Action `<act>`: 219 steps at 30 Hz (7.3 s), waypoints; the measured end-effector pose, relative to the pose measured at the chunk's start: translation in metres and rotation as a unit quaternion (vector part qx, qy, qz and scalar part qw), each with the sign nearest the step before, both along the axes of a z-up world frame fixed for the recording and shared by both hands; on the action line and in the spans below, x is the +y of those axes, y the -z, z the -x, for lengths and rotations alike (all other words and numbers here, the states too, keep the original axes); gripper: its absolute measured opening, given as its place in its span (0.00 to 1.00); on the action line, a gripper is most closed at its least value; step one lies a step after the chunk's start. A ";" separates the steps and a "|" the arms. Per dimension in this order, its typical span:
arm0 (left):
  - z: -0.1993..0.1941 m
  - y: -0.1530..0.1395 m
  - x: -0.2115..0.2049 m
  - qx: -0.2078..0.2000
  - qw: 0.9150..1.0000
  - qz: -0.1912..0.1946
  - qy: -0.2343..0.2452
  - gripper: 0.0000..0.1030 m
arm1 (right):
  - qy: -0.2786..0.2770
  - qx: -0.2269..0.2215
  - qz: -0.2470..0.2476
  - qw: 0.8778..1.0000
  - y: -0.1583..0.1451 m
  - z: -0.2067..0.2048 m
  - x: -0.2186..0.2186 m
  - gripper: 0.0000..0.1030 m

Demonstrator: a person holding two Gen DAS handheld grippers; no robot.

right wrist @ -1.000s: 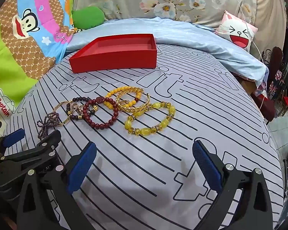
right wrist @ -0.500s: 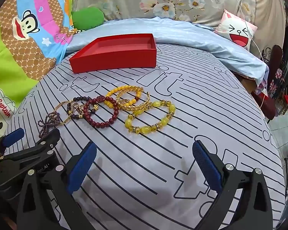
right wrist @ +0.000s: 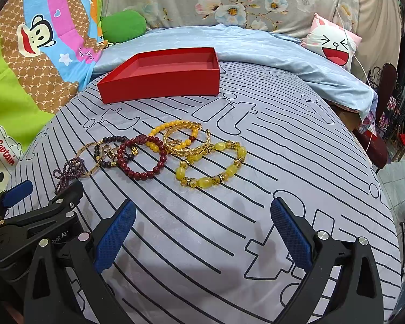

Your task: Organize jewelry

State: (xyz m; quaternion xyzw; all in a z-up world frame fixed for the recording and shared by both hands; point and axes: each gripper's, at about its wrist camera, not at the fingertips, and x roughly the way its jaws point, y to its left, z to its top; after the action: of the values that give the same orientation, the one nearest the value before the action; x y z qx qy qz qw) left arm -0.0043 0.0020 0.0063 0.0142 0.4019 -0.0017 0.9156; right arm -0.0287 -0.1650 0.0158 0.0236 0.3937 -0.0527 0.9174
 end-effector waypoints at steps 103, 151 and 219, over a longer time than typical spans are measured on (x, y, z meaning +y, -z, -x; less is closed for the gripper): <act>-0.039 0.007 0.012 0.031 0.999 0.021 0.003 0.92 | 0.005 0.001 -0.019 1.000 0.000 -0.024 -0.011 0.94; -0.060 0.002 0.011 0.037 0.995 0.067 0.064 0.37 | 0.008 0.007 -0.029 1.000 -0.004 -0.053 -0.024 0.94; -0.095 -0.012 0.004 0.018 0.995 0.065 0.068 0.57 | -0.043 0.037 -0.057 0.997 0.015 -0.112 -0.007 0.54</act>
State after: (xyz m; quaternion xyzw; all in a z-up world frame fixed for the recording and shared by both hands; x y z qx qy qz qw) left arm 0.0904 0.0064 0.0184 -0.0182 0.4158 -0.0904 0.9048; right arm 0.0830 -0.1723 0.0013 0.0571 0.4309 0.0089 0.9006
